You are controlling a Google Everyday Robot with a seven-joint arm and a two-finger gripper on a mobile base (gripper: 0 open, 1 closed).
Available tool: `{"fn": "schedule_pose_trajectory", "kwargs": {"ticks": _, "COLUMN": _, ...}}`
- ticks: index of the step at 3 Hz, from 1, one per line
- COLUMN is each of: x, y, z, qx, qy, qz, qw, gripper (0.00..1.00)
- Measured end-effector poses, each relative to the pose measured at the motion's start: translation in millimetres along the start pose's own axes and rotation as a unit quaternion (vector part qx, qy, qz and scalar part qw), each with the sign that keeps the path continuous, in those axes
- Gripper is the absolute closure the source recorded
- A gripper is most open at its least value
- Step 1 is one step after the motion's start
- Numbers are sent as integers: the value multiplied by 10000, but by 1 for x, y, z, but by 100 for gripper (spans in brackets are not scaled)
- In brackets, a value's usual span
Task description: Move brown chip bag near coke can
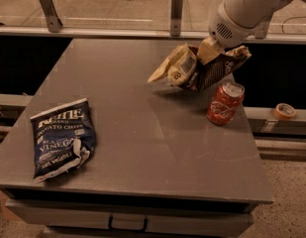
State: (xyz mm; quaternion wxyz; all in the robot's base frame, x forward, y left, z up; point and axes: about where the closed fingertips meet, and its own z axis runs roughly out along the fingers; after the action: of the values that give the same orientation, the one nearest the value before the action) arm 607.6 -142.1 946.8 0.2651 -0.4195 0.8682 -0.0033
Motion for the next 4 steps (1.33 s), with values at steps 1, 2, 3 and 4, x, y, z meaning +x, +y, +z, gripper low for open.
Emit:
{"fn": "schedule_pose_trajectory", "kwargs": {"ticks": 1, "x": 1, "y": -1, "z": 1, "qx": -5, "qy": 21, "qz": -1, "qw": 10000, "gripper": 13}}
{"fn": "schedule_pose_trajectory", "kwargs": {"ticks": 2, "x": -3, "y": -3, "z": 5, "qx": -7, "qy": -13, "qz": -21, "qw": 10000, "gripper": 0}}
{"fn": "schedule_pose_trajectory", "kwargs": {"ticks": 3, "x": -3, "y": -3, "z": 5, "qx": -7, "qy": -13, "qz": -22, "qw": 10000, "gripper": 0}}
{"fn": "schedule_pose_trajectory", "kwargs": {"ticks": 4, "x": -6, "y": -23, "z": 0, "qx": -102, "qy": -521, "qz": 155, "qw": 9985, "gripper": 0}}
